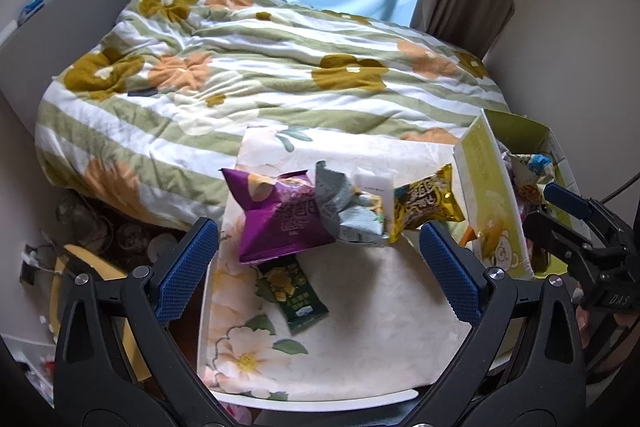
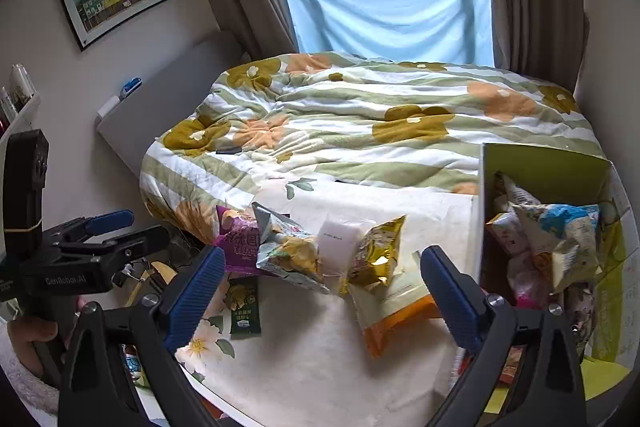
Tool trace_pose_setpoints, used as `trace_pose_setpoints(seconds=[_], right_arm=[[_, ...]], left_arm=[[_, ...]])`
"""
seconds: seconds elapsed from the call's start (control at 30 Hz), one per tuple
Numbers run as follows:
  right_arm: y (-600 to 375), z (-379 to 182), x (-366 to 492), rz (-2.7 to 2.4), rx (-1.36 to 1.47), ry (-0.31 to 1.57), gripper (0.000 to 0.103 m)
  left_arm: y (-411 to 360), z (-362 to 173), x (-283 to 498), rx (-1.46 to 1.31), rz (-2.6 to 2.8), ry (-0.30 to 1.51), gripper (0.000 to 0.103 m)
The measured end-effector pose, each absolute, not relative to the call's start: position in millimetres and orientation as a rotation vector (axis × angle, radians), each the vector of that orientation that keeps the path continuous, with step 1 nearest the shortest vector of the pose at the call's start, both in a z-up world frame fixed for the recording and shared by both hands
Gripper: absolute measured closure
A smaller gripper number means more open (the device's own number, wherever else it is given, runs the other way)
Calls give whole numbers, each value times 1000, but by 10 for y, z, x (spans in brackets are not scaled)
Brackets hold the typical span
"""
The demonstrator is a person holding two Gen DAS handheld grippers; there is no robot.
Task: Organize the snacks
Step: 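Withdraw both tools from the box back to the remaining snacks, then grasp the purple bag with the left tool while the right tool grasps the grey-green bag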
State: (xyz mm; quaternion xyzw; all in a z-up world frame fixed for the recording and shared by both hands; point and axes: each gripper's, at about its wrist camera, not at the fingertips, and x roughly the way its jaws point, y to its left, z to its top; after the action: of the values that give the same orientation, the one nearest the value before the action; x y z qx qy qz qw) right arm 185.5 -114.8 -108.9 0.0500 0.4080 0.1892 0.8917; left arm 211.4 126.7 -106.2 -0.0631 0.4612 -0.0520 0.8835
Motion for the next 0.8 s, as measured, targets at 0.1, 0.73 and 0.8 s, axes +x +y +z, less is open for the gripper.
trace_pose_setpoints(seconds=[0.1, 0.73, 0.8], right_arm=[[-835, -1277, 1911, 402, 83, 877, 5], [-49, -2336, 2442, 284, -42, 1021, 6], [-20, -2376, 2483, 287, -53, 1023, 6]], left_arm=[[1502, -1238, 2240, -138, -120, 991, 3], [1757, -2659, 3290, -254, -360, 1193, 3], [1756, -2738, 3333, -264, -370, 1204, 3]])
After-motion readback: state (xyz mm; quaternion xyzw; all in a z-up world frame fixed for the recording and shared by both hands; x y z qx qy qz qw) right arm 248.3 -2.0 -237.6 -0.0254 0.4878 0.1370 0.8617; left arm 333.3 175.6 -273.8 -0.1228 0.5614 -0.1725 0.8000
